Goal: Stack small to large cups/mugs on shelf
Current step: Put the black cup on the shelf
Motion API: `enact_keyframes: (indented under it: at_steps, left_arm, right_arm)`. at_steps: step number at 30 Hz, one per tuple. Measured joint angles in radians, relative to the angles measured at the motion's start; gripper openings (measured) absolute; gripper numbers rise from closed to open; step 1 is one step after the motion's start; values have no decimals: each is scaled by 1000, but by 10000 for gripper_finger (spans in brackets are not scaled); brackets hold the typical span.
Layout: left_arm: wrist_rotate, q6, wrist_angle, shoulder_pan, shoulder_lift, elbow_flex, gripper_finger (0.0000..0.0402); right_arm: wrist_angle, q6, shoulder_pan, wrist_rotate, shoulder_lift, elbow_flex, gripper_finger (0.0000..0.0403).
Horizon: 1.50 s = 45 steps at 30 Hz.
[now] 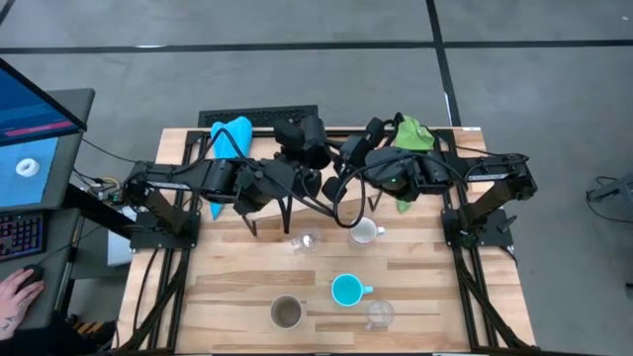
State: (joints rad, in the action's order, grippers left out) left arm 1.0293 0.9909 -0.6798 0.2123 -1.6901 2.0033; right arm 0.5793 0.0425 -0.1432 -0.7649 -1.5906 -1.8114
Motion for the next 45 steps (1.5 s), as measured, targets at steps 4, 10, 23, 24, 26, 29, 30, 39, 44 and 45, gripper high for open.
enact_keyframes:
  at_steps: [4, 10, 23, 24, 26, 29, 30, 39, 44, 45]
  left_arm:
    - [-15, 0, 4, 1, 1, 0, 0]
    - [-64, 17, 34, 9, 6, 4, 2]
    - [30, 212, 225, 22, 2, 15, 0]
    - [50, 227, 266, 29, 1, 27, 0]
    - [80, 237, 341, 42, 3, 69, 0]
    - [118, 178, 400, 68, 10, 166, 0]
    - [133, 139, 402, 79, 11, 207, 0]
    - [154, -427, 317, 204, 190, 242, 0]
    - [31, -863, 25, 225, 281, 210, 0]
    - [8, -929, -25, 225, 288, 203, 0]
  right_arm:
    - [4, 2, 1, 4, -1, 1, 38]
    - [8, 10, 5, 34, -6, 5, 8]
    - [-4, 20, 2, 104, -2, 2, 3]
    - [-2, 20, 3, 118, 3, 2, 3]
    - [-2, 17, 7, 142, 21, 2, 3]
    - [0, 13, 9, 165, 62, 1, 3]
    - [7, 13, 10, 176, 78, 1, 3]
    - [-66, -32, -33, 334, 237, 0, 3]
    - [-153, -289, -139, 97, 265, 0, 3]
    - [-165, -374, -158, 32, 263, 0, 3]
